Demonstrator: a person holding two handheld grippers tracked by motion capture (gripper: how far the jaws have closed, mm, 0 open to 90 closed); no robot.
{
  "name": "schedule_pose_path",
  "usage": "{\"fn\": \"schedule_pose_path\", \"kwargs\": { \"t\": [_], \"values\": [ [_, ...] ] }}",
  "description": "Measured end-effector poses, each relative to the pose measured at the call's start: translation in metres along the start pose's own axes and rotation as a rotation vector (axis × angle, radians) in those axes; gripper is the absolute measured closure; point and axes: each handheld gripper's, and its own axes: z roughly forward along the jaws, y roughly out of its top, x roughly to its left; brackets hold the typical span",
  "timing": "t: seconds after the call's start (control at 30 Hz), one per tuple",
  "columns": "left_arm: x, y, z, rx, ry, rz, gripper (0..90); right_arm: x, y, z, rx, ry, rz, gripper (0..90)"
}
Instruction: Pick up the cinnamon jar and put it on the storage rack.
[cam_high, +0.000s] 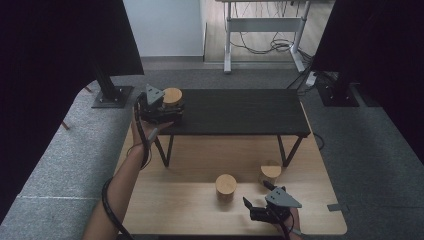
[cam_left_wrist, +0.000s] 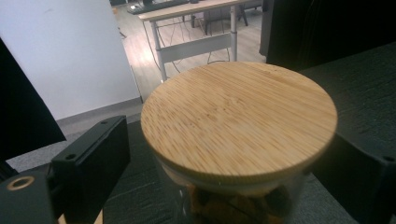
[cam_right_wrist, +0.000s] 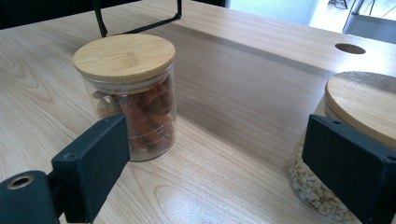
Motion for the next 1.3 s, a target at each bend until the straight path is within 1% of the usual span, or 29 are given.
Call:
{"fn": "schedule_pose_path", "kwargs": {
  "t": [0.1,0.27,0.43,0.6,0.67,0.77,0.87,0.93,1.0,1.07,1.13,1.2,1.27,1.3],
  "values": [
    [-0.002,0.0,-0.004,-0.003,-0.005,0.017,6.0,-0.001,0.0,0.0,-0.001,-0.002,0.005,7.2],
    [-0.006,-0.001,-0.013,-0.017,-0.017,0.02,5.2,-0.002,0.0,-0.001,-0.005,-0.003,0.01,7.2],
    [-0.007,-0.005,-0.025,-0.027,-0.02,0.011,6.3,-0.002,0.001,-0.001,-0.007,-0.005,0.008,7.2],
    [-0.012,-0.012,-0.04,-0.048,-0.045,0.019,6.5,-0.003,0.002,-0.001,-0.008,-0.012,0.008,7.2],
    [-0.014,-0.014,-0.045,-0.047,-0.041,0.021,6.5,-0.003,0.002,-0.001,-0.007,-0.012,0.005,7.2],
    [-0.017,-0.019,-0.05,-0.055,-0.022,0.041,6.5,-0.004,0.002,-0.001,-0.008,-0.013,0.006,7.2],
    [-0.018,-0.023,-0.055,-0.062,-0.021,0.04,6.5,-0.005,0.002,-0.001,-0.008,-0.016,0.007,7.2],
    [-0.017,-0.025,-0.059,-0.066,-0.028,0.029,6.5,-0.006,0.003,-0.001,-0.011,-0.019,0.011,7.2],
    [-0.016,-0.029,-0.066,-0.083,-0.035,0.01,6.7,-0.007,0.003,0.0,-0.011,-0.02,0.01,7.2],
    [-0.018,-0.034,-0.075,-0.104,-0.031,0.011,6.8,-0.007,0.003,0.001,-0.012,-0.019,0.008,7.1],
    [-0.02,-0.041,-0.083,-0.116,-0.038,0.01,7.0,-0.007,0.004,0.001,-0.013,-0.017,0.009,7.2],
    [-0.024,-0.049,-0.091,-0.124,-0.05,0.009,7.0,-0.007,0.004,0.002,-0.011,-0.013,0.009,7.2],
    [-0.029,-0.058,-0.099,-0.143,-0.066,-0.002,7.2,-0.007,0.004,0.002,-0.013,-0.009,0.002,7.2],
    [-0.033,-0.063,-0.103,-0.151,-0.07,0.004,7.1,-0.007,0.004,0.002,-0.014,-0.008,0.0,7.2]
  ]
}}
